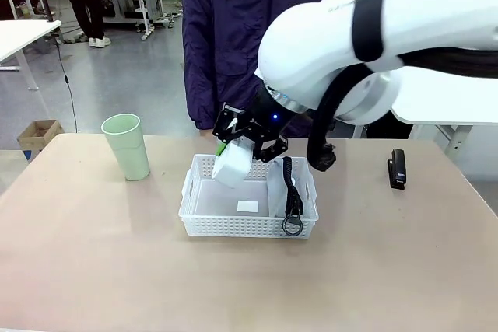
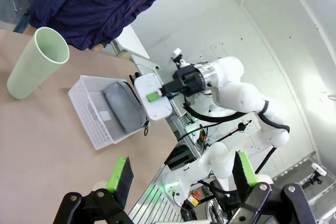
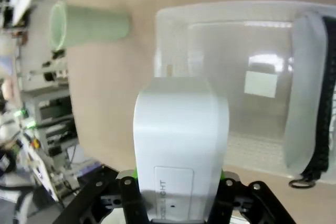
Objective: Efficiently arrange items inside the basket to fit them all.
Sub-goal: Pick up the Digital clock and place it inside the Organizing basket.
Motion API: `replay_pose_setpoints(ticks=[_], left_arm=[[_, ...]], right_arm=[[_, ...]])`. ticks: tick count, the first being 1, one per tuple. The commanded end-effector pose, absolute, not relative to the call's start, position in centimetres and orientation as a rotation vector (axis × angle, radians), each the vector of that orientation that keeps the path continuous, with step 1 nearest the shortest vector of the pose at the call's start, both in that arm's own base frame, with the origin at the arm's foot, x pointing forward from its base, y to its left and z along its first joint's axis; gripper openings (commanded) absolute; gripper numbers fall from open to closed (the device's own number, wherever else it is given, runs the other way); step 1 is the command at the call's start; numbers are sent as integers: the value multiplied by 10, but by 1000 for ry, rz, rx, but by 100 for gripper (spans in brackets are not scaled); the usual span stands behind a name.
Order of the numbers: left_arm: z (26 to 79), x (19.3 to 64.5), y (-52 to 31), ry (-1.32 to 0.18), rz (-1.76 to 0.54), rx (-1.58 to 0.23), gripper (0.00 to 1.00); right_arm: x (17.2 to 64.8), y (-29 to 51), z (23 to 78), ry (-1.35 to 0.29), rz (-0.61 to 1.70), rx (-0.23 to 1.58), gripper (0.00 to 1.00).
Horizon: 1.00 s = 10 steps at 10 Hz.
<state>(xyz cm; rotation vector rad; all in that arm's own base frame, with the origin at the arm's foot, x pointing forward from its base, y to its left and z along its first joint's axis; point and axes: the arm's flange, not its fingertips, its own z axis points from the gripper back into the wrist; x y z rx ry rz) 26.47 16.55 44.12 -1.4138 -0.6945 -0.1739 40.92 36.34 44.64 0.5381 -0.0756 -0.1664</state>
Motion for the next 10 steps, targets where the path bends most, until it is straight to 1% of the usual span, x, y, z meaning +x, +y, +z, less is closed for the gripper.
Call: replay_pose_setpoints(ticks=[1, 2, 3, 5, 7, 10], left_arm=[[443, 264, 165, -717, -192, -1422, 100], [443, 264, 165, -717, -192, -1422, 100], [443, 264, 165, -717, -192, -1422, 100], [443, 264, 165, -717, -192, -1422, 100], [443, 264, 165, -717, -192, -1422, 100], [443, 264, 165, -717, -192, -1422, 100]], right_arm=[[430, 388, 445, -49, -202, 456, 53], [439, 387, 429, -32, -188, 380, 53], [444, 386, 417, -10, -168, 341, 53], [450, 385, 396, -62, -84, 320, 53], [454, 383, 374, -1, -78, 275, 53], [452, 378, 352, 32, -95, 221, 53]])
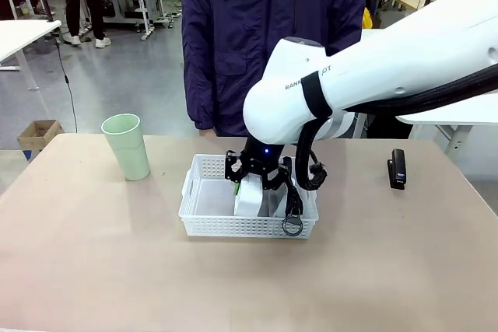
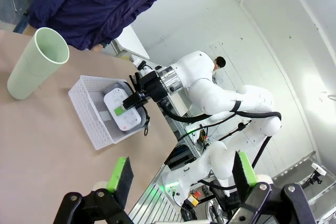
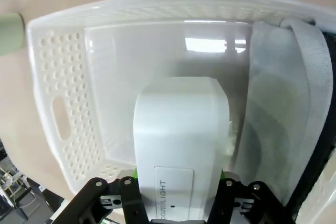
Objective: Efficiently arrange items inside the basket to fit them all.
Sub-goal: Pick up the Digital clock and place it inside the Organizing basket.
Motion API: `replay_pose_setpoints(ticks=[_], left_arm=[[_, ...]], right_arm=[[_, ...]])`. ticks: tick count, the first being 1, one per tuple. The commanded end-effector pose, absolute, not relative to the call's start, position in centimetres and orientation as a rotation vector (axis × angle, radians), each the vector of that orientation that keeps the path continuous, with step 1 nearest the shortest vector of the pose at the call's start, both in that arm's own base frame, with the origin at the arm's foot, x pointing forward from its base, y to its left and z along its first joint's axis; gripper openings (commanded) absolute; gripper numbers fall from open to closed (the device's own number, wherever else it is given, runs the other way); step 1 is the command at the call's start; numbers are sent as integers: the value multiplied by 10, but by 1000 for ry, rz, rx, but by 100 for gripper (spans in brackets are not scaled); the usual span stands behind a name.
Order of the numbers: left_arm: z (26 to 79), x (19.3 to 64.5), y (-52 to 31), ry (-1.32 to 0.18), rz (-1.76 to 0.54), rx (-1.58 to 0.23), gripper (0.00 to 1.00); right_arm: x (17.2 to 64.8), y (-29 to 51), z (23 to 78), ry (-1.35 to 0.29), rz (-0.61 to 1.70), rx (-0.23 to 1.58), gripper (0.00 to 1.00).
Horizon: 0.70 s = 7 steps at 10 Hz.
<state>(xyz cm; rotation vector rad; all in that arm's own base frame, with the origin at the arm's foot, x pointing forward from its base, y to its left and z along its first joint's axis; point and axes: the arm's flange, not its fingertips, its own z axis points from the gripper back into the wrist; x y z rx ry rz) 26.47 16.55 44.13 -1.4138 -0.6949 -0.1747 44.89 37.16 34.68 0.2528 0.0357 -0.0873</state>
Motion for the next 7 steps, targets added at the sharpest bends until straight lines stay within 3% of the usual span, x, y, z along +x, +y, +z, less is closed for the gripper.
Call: replay_pose_setpoints(ticks=[1, 7], left_arm=[[443, 264, 165, -717, -192, -1422, 100], [443, 264, 165, -717, -192, -1422, 100]], right_arm=[[454, 376, 346, 35, -102, 212, 53], [453, 366, 333, 66, -100, 230, 53]])
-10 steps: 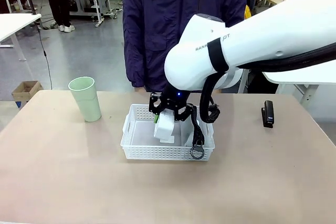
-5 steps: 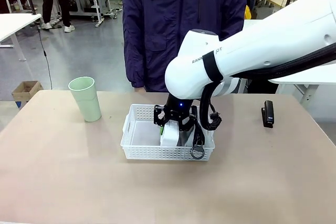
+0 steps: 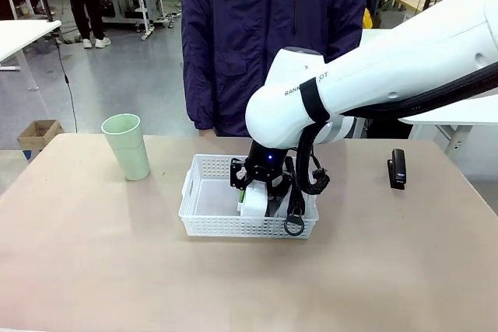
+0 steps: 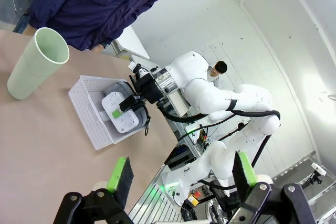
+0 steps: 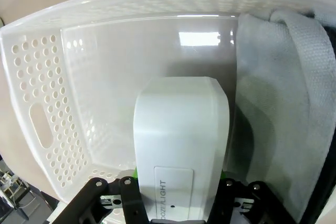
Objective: Efficiently arrange items inside the basket to fit them all.
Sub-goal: Pick up the Digital clock and place it inside the Organizing basket.
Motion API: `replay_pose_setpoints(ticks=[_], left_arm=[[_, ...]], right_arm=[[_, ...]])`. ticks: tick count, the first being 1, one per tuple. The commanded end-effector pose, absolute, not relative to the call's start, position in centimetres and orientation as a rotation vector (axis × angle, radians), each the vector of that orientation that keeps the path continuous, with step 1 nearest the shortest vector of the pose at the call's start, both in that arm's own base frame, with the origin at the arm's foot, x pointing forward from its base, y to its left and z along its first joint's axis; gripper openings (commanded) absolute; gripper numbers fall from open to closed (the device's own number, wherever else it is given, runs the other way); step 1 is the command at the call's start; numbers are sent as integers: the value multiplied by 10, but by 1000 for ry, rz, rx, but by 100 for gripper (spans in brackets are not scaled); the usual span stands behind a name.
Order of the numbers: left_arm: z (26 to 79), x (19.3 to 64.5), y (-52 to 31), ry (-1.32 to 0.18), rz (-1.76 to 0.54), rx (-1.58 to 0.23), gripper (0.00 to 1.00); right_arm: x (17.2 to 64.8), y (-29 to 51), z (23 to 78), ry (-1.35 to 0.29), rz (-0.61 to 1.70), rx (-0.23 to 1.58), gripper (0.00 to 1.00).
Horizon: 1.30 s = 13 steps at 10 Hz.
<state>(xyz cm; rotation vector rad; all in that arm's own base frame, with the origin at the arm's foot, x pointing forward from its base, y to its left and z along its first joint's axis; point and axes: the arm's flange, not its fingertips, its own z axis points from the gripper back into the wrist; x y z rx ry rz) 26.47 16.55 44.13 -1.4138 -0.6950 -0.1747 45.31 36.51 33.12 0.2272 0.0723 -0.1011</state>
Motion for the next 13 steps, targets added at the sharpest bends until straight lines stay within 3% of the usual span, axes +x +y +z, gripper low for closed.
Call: replay_pose_setpoints(ticks=[1, 3, 4, 9, 13], left_arm=[[443, 264, 165, -717, -192, -1422, 100], [443, 264, 165, -717, -192, -1422, 100], [443, 264, 165, -717, -192, -1422, 100], [443, 264, 165, -717, -192, -1422, 100], [443, 264, 165, -717, -192, -1422, 100]], right_arm=[[453, 366, 333, 66, -100, 230, 53], [453, 365, 331, 72, -101, 227, 53], [452, 364, 332, 61, -95, 219, 100], [453, 361, 337, 49, -89, 231, 100], [431, 348, 403, 34, 39, 397, 100]])
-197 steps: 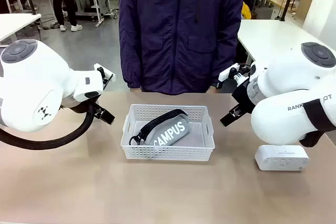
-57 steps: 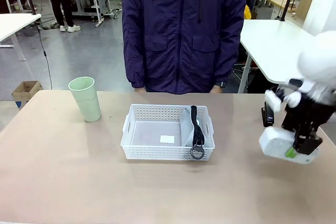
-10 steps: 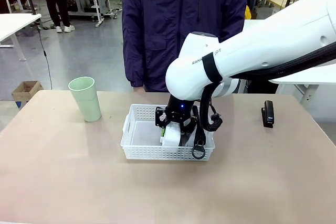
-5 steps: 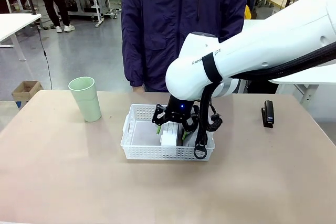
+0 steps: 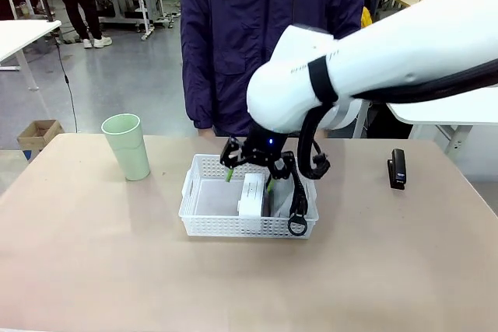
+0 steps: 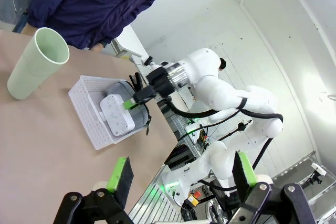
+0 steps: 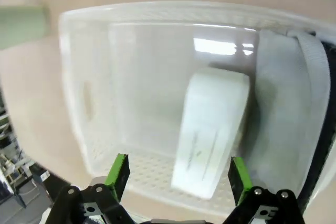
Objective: Efficiently arrange items inside the basket to fit them all.
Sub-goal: Pick up the Digital clock and place it inside the Organizing basket.
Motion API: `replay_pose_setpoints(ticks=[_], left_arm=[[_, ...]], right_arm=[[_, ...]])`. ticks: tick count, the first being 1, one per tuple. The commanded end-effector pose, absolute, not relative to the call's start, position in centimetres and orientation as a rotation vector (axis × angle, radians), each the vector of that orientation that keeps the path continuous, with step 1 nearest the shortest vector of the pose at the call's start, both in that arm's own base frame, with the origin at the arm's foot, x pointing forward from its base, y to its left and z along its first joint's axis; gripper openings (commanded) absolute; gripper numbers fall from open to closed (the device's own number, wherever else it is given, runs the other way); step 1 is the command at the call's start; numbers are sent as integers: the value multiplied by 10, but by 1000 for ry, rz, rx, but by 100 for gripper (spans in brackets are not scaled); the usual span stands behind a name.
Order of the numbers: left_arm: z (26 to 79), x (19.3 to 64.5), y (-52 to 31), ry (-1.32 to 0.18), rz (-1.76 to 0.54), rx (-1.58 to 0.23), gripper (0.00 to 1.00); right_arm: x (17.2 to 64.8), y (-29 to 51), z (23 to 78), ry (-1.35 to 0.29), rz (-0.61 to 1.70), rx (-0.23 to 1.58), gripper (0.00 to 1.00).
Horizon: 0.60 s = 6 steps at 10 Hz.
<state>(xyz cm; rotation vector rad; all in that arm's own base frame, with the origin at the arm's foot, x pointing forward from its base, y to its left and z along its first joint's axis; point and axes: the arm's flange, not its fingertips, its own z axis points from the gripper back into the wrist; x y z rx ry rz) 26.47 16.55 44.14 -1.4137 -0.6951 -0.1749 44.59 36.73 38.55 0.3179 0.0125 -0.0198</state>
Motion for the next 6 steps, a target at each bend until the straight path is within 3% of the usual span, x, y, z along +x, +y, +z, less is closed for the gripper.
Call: replay_pose_setpoints(ticks=[1, 4, 6], left_arm=[[443, 264, 165, -717, -192, -1422, 100], [443, 264, 165, -717, -192, -1422, 100], [443, 264, 165, -717, -192, -1422, 100]], right_arm=[[419, 331, 431, 38, 65, 445, 100], [385, 247, 490, 86, 163, 560, 100], [365, 160, 515, 83, 203, 836, 100]])
